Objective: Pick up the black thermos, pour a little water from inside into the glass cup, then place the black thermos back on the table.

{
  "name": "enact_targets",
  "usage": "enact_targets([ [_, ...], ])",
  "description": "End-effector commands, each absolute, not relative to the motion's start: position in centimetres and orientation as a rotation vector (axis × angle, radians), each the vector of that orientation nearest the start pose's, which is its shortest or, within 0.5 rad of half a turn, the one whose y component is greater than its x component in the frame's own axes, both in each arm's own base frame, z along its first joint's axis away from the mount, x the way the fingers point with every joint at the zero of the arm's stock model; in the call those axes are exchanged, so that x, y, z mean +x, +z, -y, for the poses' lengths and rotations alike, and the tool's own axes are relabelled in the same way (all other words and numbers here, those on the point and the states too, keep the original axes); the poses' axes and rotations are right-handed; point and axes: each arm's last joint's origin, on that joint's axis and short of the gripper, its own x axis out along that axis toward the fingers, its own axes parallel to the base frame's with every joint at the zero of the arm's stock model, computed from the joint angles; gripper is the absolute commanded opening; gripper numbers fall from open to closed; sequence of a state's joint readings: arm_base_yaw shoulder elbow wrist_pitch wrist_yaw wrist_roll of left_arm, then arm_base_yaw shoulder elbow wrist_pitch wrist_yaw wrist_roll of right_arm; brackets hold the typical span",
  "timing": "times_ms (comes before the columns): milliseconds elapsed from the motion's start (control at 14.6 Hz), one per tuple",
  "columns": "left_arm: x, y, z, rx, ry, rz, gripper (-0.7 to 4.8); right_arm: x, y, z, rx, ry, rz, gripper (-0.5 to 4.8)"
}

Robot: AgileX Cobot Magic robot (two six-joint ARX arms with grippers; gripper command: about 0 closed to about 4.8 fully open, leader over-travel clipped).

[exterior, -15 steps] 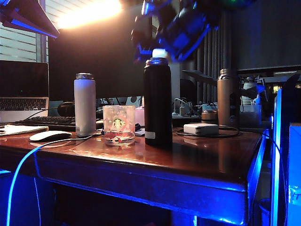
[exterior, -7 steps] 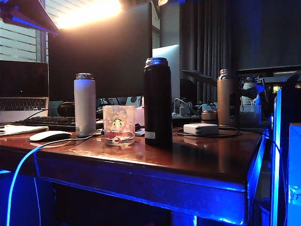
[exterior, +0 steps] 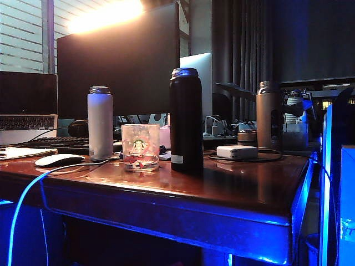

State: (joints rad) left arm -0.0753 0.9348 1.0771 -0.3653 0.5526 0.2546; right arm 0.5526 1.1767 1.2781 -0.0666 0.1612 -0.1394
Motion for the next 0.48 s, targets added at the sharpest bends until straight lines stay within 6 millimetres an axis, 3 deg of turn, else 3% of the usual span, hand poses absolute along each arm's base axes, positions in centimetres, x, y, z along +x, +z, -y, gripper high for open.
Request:
enact_targets([
  [69, 13.1, 41.0, 2.3, 0.177, -0.557, -0.053, -0.06, 18.5, 45.0, -10.8, -0.118, 0.356, 0.075, -0.05],
  [274, 6.6, 40.9, 1.5, 0.186, -0.446, -0.039, -0.06, 15.2, 45.9, -8.7, -0.12, 0.337, 0.068, -0.05],
  [411, 4.7, 40.2, 1.2, 0.184, -0.387, -0.042, -0.06, 13.7, 45.1, -7.6, -0.119, 0.293, 0.063, -0.05],
  [480, 4.1, 39.1, 1.2, 0.158, -0.386, -0.044, -0.06, 13.0, 43.8, -7.1, -0.119, 0.273, 0.05, -0.05],
])
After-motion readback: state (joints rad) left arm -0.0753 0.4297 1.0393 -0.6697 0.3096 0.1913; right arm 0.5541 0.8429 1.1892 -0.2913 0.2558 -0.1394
